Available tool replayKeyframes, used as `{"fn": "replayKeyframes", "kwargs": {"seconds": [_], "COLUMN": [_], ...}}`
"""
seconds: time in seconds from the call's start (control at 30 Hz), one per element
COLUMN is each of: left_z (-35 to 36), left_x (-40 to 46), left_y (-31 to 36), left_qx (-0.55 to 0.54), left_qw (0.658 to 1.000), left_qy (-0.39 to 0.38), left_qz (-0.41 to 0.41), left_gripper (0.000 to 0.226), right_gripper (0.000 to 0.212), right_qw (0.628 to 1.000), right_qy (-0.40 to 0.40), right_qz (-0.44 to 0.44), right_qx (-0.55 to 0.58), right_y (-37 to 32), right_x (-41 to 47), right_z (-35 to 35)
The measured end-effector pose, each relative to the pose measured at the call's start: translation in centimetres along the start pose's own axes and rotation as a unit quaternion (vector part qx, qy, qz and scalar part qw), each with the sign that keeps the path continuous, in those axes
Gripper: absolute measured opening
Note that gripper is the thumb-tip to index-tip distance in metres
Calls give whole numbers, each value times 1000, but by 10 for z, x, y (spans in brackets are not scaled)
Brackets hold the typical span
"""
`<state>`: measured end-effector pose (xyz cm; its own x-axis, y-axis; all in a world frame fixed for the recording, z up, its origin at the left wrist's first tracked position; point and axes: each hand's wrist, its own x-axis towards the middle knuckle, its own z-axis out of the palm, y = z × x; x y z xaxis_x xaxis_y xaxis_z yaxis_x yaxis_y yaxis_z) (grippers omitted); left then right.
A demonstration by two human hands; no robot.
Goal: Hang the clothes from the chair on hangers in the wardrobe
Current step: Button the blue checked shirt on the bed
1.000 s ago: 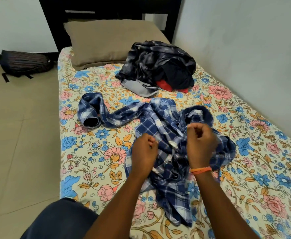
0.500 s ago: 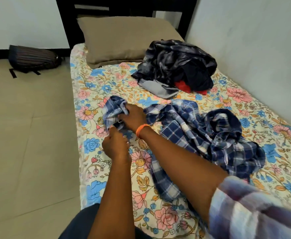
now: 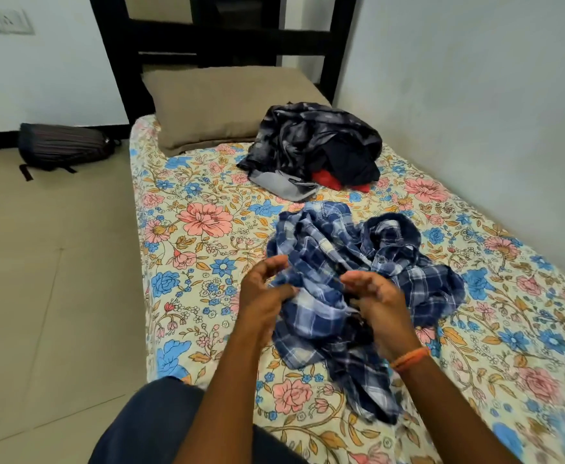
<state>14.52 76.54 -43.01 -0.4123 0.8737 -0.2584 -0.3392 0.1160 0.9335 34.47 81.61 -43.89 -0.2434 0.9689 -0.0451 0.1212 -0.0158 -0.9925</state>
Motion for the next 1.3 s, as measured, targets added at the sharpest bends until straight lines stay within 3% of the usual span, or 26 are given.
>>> {"fn": "replayKeyframes", "kwargs": {"seconds": [0.07,0.1,0.17,0.23,0.33,0.4,0.47,0.67,0.87,1.0,1.07,1.13,1.23,1.3], "left_z": [5,7,7,2,-10,-11,-11,-10,-10,1,7,20,61,102], "left_x": [-14,-19,-26,-30,-34,-38,-40,-37,-32,-35,-33,-28,-30,-40], "left_y": [-4,-5,-3,-5,-6,0,3,-3,-8,-16,-18,-18,-9,-13], "left_qx": [45,54,76,133,195,158,140,183,205,268,314,413,636,681], "left_qw": [997,996,994,986,975,981,984,973,968,942,930,897,765,713], "left_qy": [-46,-58,-57,-44,-55,-102,-109,-139,-143,-195,-187,-156,-44,-25], "left_qz": [38,49,62,87,94,47,18,-1,4,-48,-33,27,93,166], "left_gripper": [55,54,53,49,42,35,41,12,15,43,61,63,57,67], "right_gripper": [34,25,38,26,9,6,10,21,14,4,16,31,39,35], "right_qw": [999,998,974,944,957,969,976,976,978,962,945,933,948,946], "right_qy": [0,-42,-165,-207,-96,-14,20,-8,-8,2,-4,-9,25,111], "right_qz": [-24,-36,-52,-103,-174,-164,-149,-153,-140,-181,-198,-198,-135,-107], "right_qx": [38,3,-144,-233,-213,-186,-155,-155,-155,-205,-261,-299,-286,-285], "right_y": [-12,-19,-23,-22,-16,-16,-14,-14,-2,1,1,-3,-7,0], "right_x": [-4,-6,-7,-6,-4,-3,-3,-12,-17,-19,-22,-28,-43,-52], "right_z": [0,2,9,20,27,27,26,30,24,18,10,-10,-57,-98]}}
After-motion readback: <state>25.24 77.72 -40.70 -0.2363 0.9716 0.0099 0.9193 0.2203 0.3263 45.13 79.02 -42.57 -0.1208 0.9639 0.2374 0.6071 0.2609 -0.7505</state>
